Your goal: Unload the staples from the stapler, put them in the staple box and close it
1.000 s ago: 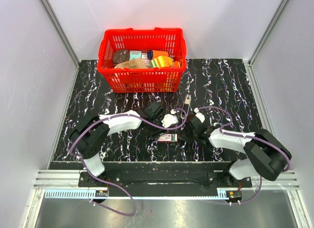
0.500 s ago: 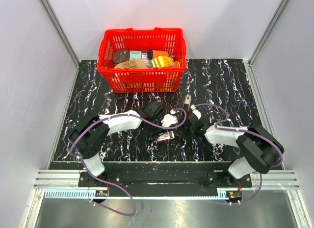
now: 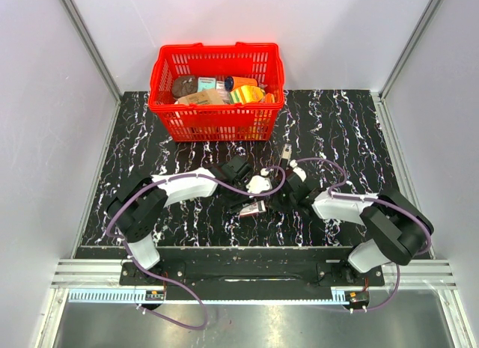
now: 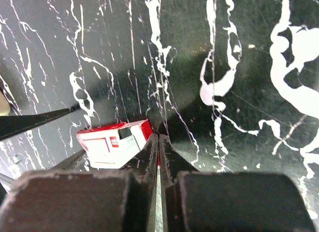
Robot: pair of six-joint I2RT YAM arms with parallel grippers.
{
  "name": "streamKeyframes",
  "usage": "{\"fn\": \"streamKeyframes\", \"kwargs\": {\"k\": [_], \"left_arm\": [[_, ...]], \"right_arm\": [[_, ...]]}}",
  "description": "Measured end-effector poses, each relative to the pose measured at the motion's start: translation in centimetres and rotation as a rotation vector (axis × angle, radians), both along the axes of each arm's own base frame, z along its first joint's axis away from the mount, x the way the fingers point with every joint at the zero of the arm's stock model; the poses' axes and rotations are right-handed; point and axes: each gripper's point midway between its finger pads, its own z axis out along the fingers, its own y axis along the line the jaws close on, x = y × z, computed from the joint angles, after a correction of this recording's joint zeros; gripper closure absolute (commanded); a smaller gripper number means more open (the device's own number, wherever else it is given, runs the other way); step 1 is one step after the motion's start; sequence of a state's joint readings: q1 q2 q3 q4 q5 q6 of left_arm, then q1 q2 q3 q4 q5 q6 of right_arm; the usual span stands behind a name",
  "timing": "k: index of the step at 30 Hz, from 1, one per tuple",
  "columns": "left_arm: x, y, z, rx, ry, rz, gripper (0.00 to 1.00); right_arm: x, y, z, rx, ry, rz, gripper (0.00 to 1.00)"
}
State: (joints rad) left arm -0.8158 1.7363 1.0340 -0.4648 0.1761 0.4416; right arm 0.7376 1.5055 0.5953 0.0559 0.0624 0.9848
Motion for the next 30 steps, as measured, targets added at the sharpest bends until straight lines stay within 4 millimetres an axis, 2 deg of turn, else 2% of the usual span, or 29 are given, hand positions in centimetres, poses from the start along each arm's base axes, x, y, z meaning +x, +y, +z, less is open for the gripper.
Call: {"fn": "streamKeyframes", "kwargs": {"k": [7, 19, 27, 29, 30], "left_arm": [[0.1, -0.1, 0.1, 0.002, -0.011, -0.002, 0.50], [0.0, 0.5, 0.0, 0.028, -0.004, 0.004, 0.50], [0.8, 1.2, 0.0, 0.036, -0.011, 0.045, 0.37], [1.2, 1.6, 0.0, 0.033, -0.008, 0.068, 0.34], [1.5, 1.8, 0.0, 0.032, -0.006, 0.085, 0.30]], "right_arm": [[-0.5, -0.2, 0.0, -0.003, 0.006, 0.017, 0.92], [0.5, 2.9, 0.0, 0.081, -0.027, 0.021, 0.94], [0.7, 3.1, 0.0, 0.088, -0.032, 0.005, 0.93], [0.6, 3.2, 0.0, 0.089, -0.032, 0.008, 0.88], [0.5, 3.2, 0.0, 0.089, -0.031, 0.009, 0.84]]}}
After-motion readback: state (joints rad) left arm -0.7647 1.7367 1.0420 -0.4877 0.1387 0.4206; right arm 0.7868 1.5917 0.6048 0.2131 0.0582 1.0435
